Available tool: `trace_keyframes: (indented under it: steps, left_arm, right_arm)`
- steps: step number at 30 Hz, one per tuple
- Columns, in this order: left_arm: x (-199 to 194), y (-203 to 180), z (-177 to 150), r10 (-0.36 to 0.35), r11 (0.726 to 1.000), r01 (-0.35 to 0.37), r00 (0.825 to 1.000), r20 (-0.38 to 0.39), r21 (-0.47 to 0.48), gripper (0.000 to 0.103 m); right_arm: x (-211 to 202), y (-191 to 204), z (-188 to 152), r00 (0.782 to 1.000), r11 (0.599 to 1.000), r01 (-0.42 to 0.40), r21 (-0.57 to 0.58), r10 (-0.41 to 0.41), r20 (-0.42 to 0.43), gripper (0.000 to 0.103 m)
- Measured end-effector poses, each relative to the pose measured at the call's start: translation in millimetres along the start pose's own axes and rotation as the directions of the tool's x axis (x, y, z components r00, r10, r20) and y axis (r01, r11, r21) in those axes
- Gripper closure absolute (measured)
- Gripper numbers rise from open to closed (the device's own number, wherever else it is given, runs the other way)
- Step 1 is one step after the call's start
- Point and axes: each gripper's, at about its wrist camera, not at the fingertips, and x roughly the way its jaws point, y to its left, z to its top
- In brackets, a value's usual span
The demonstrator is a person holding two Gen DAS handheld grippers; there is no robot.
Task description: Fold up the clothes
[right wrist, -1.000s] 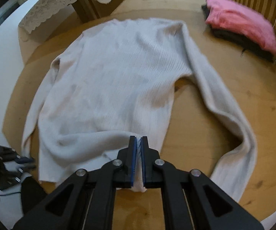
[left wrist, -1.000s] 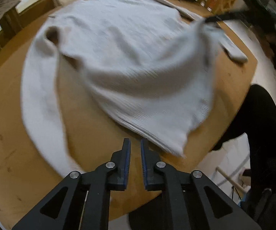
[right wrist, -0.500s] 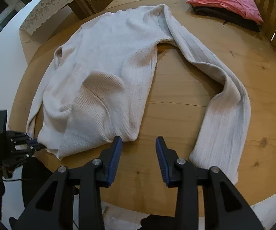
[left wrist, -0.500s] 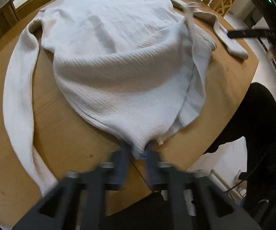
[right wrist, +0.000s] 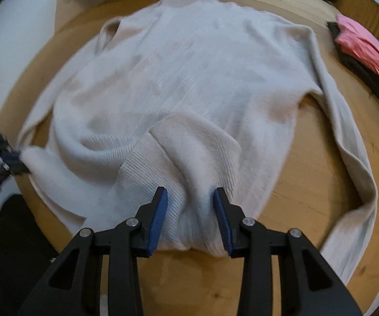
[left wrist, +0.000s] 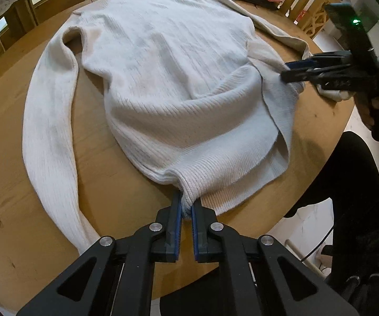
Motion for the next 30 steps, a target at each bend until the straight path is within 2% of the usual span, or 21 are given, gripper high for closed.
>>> trace_keyframes:
  steps: [2, 3, 4, 5, 9, 12, 13, 14, 16, 18, 19, 22, 25, 27, 28, 29, 30]
  left_arm:
    - [1, 5, 3, 0.001, 1.0, -0.001, 1.0, 0.002, 0.003, 0.097]
    - [1, 6, 4, 0.002, 1.0, -0.002, 1.0, 0.005, 0.002, 0.097]
    - [1, 8, 5, 0.003, 1.0, -0.003, 1.0, 0.008, -0.002, 0.097]
    - [1, 11, 6, 0.005, 1.0, -0.005, 1.0, 0.011, -0.006, 0.097]
    - [-13, 16, -3, 0.015, 0.999, -0.014, 0.999, 0.037, -0.033, 0.097]
    - [-34, 24, -21, 0.025, 0.998, -0.021, 0.998, 0.063, -0.058, 0.098]
    - [-41, 23, -33, 0.02, 0.997, -0.015, 0.997, 0.072, -0.069, 0.098]
    - [-45, 19, -44, 0.015, 0.997, -0.009, 0.997, 0.074, -0.081, 0.099]
    - [-46, 11, -68, -0.001, 0.996, 0.005, 0.999, 0.05, -0.089, 0.099]
    - [-40, 3, -91, 0.0, 0.998, -0.001, 1.0, -0.004, -0.063, 0.098]
    - [-38, 1, -99, 0.023, 0.998, -0.025, 0.999, -0.023, -0.053, 0.098]
    - [-47, 13, -101, 0.006, 0.993, -0.005, 1.0, 0.007, -0.118, 0.097]
    - [-53, 21, -89, 0.017, 0.989, -0.011, 0.999, 0.038, -0.144, 0.098]
    - [-52, 19, -78, 0.025, 0.992, -0.02, 0.999, 0.039, -0.127, 0.093]
    - [-52, 17, -73, 0.024, 0.993, -0.019, 0.999, 0.044, -0.118, 0.092]
    - [-49, 17, -66, 0.02, 0.993, -0.015, 0.999, 0.045, -0.114, 0.086]
    - [-44, 17, -59, 0.014, 0.993, -0.009, 0.999, 0.041, -0.117, 0.079]
  right_arm:
    - [6, 7, 0, 0.999, 0.998, 0.036, -0.05, -0.035, 0.011, 0.071]
    - [6, 9, 0, 0.999, 0.997, 0.039, -0.068, -0.039, 0.011, 0.077]
    - [3, 10, 1, 0.999, 0.996, 0.036, -0.077, -0.036, 0.0, 0.092]
    - [0, 9, 0, 0.999, 0.996, 0.036, -0.078, -0.037, -0.003, 0.094]
    - [-48, -2, -22, 1.0, 0.998, -0.005, -0.058, 0.006, 0.029, 0.095]
    - [-92, -18, -64, 0.998, 1.0, -0.016, -0.013, 0.016, 0.054, 0.095]
    - [-97, -24, -83, 0.999, 0.999, -0.029, 0.022, 0.028, 0.038, 0.095]
    - [-96, -31, -106, 1.0, 0.998, -0.018, 0.058, 0.018, -0.012, 0.094]
    - [-82, -44, -139, 0.99, 0.992, 0.061, 0.109, -0.046, -0.133, 0.094]
    - [-78, -57, -167, 0.983, 0.979, 0.083, 0.187, -0.05, -0.177, 0.093]
    - [-84, -64, -175, 0.991, 0.966, 0.056, 0.252, -0.023, -0.131, 0.092]
    - [-91, -66, -177, 0.997, 0.938, -0.012, 0.347, 0.039, -0.071, 0.083]
    - [-85, -47, -159, 0.998, 0.953, -0.036, 0.3, 0.051, -0.041, 0.081]
    - [-76, -34, -138, 0.998, 0.957, -0.052, 0.285, 0.061, -0.023, 0.076]
    - [-69, -31, -131, 0.998, 0.957, -0.056, 0.286, 0.065, -0.02, 0.069]
    - [-63, -28, -124, 0.997, 0.956, -0.06, 0.287, 0.069, -0.019, 0.064]
    - [-56, -24, -116, 0.997, 0.955, -0.064, 0.289, 0.073, -0.018, 0.064]
